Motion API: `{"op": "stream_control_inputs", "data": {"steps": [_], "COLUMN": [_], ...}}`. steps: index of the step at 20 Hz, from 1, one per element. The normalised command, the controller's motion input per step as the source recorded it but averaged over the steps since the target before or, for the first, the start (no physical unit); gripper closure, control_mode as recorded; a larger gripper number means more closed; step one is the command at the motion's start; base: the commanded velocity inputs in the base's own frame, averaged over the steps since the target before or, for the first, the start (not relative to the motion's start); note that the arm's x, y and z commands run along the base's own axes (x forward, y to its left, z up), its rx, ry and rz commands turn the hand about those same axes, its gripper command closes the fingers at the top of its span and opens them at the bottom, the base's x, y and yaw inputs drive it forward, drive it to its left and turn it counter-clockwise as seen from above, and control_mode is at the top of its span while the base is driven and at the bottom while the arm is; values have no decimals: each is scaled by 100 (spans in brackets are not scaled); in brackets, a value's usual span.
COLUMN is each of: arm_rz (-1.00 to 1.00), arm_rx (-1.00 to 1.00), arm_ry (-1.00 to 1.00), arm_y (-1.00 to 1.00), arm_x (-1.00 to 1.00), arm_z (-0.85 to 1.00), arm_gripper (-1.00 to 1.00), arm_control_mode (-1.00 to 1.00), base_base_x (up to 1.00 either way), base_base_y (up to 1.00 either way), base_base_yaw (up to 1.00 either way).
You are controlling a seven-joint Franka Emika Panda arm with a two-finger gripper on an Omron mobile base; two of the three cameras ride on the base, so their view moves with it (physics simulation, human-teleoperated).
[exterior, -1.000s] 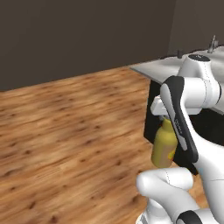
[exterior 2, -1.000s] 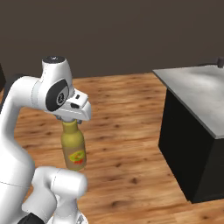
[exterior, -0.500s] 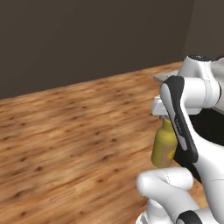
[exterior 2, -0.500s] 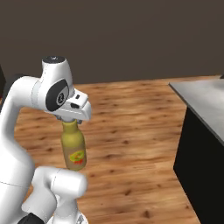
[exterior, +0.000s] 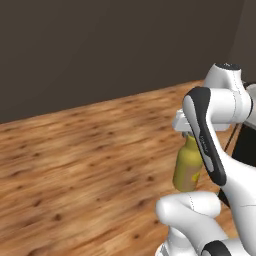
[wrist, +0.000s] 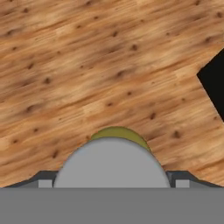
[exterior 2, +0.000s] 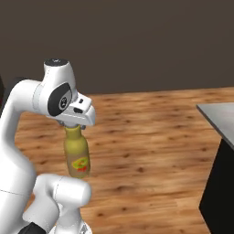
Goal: There is a wine glass and glass cup on the dining counter. Place the wine bottle next to the wine glass and the juice bottle next to the glass cup.
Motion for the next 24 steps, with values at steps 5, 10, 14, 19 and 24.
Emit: {"op": "stream_control_inputs", "data": {"steps": [5,10,14,19,24], "arm_rz": [0,0,0,0,0], "arm_rx": [0,0,0,0,0], "arm_ry": [0,0,0,0,0], "arm_y": [0,0,0,0,0], "arm_x": [0,0,0,0,0], "arm_z": [0,0,0,0,0], "arm_gripper": [100,100,100,100,100], "arm_control_mode": [100,100,100,100,100], "base_base_x": [94,94,94,93,80], "base_base_y": [15,10,9,8,11], "base_base_yaw": [5,0,0,0,-13]}}
